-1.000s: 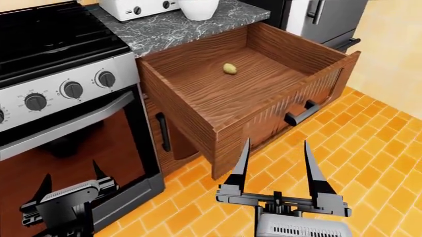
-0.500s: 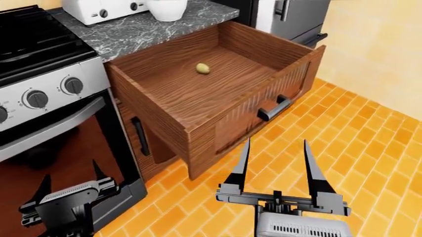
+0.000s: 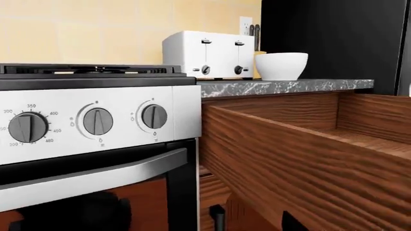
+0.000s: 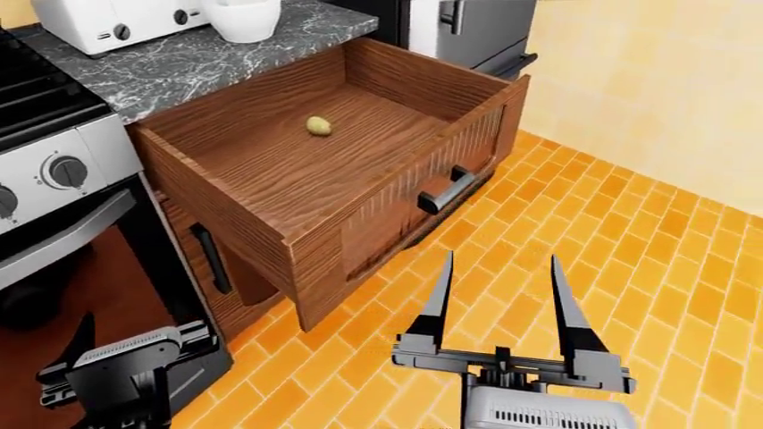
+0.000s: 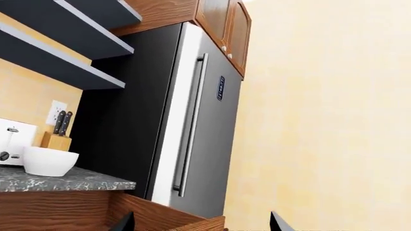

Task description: Place the bar in the bowl and close the drawer.

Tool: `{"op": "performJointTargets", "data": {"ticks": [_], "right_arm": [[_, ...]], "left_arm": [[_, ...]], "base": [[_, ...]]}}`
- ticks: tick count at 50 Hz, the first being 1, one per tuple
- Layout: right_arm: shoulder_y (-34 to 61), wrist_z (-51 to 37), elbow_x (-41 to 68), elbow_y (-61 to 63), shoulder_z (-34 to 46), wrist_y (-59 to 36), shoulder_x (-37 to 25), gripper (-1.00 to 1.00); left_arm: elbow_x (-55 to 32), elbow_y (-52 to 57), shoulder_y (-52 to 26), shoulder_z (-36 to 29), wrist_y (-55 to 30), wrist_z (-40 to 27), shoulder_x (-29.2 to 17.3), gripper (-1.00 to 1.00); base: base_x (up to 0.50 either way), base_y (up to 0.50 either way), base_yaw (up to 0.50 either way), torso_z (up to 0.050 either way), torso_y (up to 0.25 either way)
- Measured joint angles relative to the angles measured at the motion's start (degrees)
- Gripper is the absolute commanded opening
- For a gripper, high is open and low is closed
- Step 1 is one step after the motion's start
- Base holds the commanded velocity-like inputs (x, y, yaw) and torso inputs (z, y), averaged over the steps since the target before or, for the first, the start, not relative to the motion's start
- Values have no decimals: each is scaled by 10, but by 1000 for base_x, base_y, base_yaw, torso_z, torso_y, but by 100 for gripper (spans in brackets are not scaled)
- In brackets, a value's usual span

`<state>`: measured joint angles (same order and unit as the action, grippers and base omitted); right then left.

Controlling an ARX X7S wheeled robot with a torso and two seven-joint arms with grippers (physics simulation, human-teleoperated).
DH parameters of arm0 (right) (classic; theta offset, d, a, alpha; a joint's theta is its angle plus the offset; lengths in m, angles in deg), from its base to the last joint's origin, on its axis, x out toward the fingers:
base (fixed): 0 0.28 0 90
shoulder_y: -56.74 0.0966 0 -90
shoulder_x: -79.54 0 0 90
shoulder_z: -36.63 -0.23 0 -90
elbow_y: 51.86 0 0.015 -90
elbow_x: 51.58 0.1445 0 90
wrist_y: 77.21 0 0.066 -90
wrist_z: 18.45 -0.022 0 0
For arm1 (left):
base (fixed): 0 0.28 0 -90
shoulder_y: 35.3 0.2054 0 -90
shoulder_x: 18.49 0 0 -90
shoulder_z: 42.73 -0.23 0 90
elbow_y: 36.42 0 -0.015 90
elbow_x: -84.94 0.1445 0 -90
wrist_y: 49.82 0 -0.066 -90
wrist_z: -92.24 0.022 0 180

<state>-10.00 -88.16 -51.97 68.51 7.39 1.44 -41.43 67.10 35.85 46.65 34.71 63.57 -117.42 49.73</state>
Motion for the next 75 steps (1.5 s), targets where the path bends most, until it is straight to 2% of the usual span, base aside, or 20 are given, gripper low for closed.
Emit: {"op": "performJointTargets", "data": {"ticks": [29,52,75], "right_arm": [[-8,1,-3,-5,-5,4,2,100],[-9,8,0,-12,-9,7,6,100],[-17,12,15,-19,-19,25,6,100]], "left_arm": [[-3,4,3,-3,23,13,-2,100],[98,214,96,-22,81,3,-37,100],[125,268,124,-28,92,-1,-46,100]], "base": [[0,0,-328,0,0],[0,0,-327,0,0],[0,0,-51,0,0]]}}
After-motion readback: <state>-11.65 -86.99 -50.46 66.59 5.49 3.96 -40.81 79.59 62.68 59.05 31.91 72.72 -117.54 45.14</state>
